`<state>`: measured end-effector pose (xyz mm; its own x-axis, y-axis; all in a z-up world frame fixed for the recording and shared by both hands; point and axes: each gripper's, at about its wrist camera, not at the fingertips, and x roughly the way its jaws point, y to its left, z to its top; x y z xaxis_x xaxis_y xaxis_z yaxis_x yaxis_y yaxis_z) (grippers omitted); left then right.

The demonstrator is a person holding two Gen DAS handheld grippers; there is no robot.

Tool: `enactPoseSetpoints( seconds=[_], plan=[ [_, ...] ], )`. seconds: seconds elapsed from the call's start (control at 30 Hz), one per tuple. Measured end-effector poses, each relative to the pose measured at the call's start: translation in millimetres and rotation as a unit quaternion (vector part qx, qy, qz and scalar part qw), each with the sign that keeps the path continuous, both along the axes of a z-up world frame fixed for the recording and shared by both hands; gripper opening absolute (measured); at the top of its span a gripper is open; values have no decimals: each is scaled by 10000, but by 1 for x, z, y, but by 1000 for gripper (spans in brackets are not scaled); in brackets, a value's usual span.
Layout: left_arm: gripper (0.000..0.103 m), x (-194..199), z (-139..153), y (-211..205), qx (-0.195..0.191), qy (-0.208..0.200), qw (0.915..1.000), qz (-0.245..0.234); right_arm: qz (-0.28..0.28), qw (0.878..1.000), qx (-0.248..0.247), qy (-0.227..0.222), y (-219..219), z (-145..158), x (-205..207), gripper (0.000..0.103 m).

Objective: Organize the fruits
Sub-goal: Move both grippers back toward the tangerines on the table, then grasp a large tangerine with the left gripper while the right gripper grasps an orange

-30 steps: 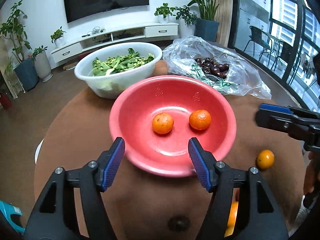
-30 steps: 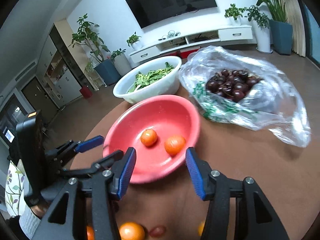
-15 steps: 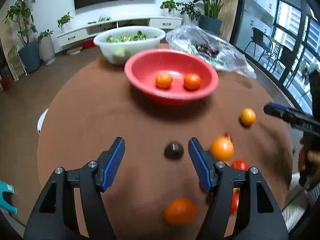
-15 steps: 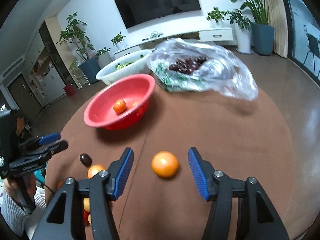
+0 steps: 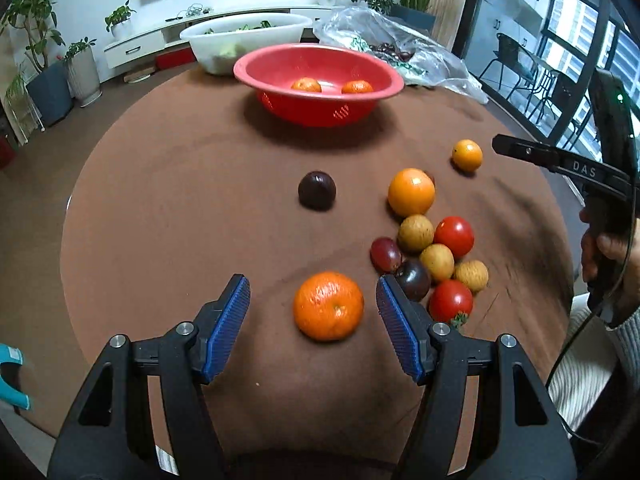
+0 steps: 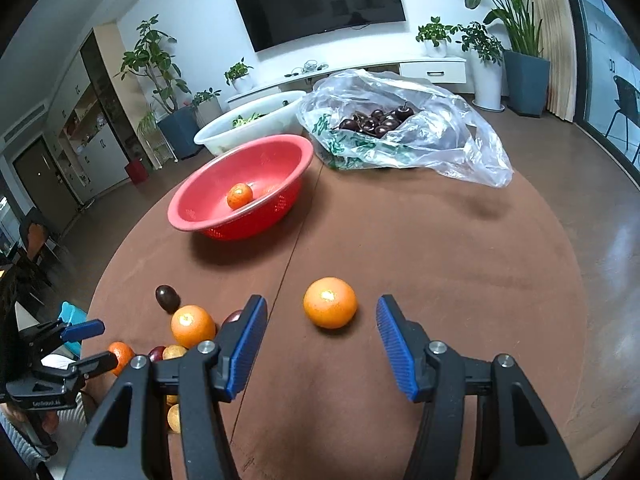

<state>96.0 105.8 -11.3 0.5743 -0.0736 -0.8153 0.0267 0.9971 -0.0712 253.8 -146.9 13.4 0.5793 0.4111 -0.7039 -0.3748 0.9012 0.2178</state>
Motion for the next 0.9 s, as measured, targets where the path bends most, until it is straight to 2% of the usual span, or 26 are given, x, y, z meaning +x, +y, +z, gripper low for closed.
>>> enactPoseSetpoints(
  seconds=[0.37,0.67,0.9],
  plan=[
    [64,7,-7,-5,105,53,9999,-34,45,9997,-251,56,8,-9,2,61],
    [64,8,-12,-2,8,89,10000,-4,167,9986,-505,74,21,-18,14,61],
    [46,10,-19,-2,-95,194,9998,-44,210,9972,-711,112,27,-26,21,55]
  ],
)
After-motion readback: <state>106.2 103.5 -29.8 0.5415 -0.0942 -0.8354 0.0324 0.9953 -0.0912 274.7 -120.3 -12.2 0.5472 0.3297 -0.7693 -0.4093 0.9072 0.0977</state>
